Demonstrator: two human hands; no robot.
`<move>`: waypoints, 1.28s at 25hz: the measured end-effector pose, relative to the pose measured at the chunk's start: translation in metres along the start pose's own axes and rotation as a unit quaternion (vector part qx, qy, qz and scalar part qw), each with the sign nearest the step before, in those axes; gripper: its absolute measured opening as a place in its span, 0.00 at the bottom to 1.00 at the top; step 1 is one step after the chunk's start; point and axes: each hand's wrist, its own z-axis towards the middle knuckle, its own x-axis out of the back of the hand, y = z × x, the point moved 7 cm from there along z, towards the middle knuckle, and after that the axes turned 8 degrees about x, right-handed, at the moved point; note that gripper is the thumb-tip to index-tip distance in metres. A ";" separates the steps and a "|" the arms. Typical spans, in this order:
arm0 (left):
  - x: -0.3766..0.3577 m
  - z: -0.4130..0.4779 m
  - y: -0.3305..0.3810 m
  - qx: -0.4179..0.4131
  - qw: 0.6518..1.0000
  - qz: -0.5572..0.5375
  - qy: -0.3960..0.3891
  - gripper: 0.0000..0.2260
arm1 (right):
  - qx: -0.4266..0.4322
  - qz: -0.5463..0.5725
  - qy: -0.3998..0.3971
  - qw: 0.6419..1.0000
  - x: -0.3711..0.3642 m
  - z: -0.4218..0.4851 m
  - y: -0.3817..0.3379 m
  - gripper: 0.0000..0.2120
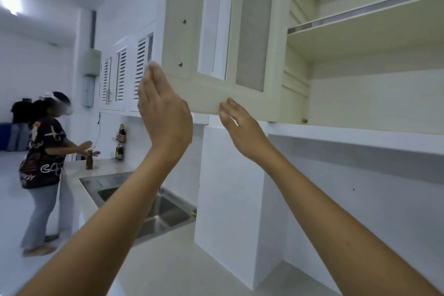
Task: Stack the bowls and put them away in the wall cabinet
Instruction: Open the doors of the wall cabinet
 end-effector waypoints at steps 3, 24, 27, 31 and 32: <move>-0.023 0.006 -0.016 -0.063 0.992 0.110 -0.007 0.31 | -0.006 -0.140 -0.039 0.989 -0.020 0.011 0.018 0.27; -0.101 0.029 -0.071 -0.152 0.971 0.113 -0.142 0.33 | -0.025 -0.277 -0.020 0.960 -0.060 0.032 0.056 0.27; -0.095 0.015 -0.040 -0.168 0.974 0.016 -0.152 0.27 | 0.012 -0.253 0.135 0.958 -0.032 0.010 0.042 0.19; -0.102 -0.035 -0.001 -0.127 0.931 -0.257 -0.225 0.15 | 0.033 -0.287 0.241 0.927 0.013 -0.055 0.037 0.13; -0.108 -0.053 0.008 -0.107 0.909 -0.312 -0.255 0.13 | 0.029 -0.306 0.262 0.915 0.027 -0.076 0.040 0.12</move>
